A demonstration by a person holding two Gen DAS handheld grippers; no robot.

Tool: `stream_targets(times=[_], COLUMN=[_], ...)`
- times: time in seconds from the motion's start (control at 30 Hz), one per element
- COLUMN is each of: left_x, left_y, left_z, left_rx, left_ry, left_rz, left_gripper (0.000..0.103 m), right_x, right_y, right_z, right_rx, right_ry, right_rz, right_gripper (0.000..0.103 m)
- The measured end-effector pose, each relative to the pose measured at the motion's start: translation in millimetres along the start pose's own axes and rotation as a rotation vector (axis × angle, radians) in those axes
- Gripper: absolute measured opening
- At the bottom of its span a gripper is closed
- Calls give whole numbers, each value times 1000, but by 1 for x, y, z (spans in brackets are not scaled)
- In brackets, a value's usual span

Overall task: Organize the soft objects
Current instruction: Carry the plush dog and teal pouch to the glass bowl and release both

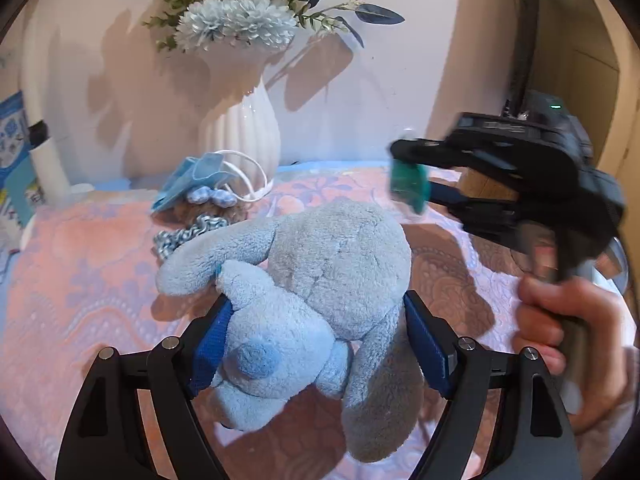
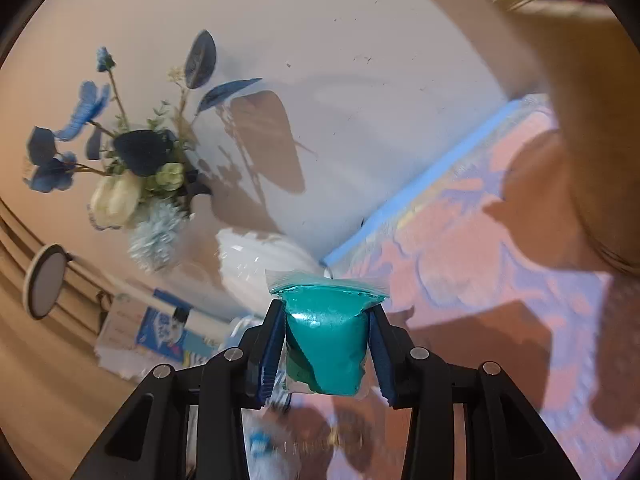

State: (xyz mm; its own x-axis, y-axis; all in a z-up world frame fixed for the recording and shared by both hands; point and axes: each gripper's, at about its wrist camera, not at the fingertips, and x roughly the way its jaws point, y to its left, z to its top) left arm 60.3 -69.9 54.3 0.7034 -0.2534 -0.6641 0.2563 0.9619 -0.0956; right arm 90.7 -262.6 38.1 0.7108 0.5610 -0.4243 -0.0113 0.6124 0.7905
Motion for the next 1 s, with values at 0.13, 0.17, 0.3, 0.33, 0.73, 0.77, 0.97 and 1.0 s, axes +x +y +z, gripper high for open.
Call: stream_targets(times=[0.13, 0.17, 0.3, 0.33, 0.73, 0.77, 0.97, 1.0], left_x=[-10, -13, -24, -24, -44, -46, -60, -62], left_y=[-15, -20, -39, -44, -105, -110, -148, -155], left_z=[1, 1, -1, -1, -4, -3, 2, 3], left_rx=[-16, -16, 7, 11, 53, 51, 84, 97], left_ry=[32, 39, 45, 46, 50, 48, 25, 19], left_rz=[34, 41, 59, 60, -21, -46, -189, -208], left_gripper=[80, 80, 80, 80, 80, 80, 80, 80], right_x=[-38, -48, -91, -99, -187, -195, -246, -256], right_y=[24, 32, 48, 48, 19, 17, 0, -4], right_z=[-4, -6, -13, -13, -23, -24, -20, -18], right_rx=[-110, -152, -238, -243, -235, -237, -228, -226], right_ry=[27, 24, 11, 9, -57, -62, -125, -143], right_rz=[-14, -34, -40, -36, -35, -32, -44, -53], right_gripper=[39, 39, 39, 39, 40, 40, 40, 40])
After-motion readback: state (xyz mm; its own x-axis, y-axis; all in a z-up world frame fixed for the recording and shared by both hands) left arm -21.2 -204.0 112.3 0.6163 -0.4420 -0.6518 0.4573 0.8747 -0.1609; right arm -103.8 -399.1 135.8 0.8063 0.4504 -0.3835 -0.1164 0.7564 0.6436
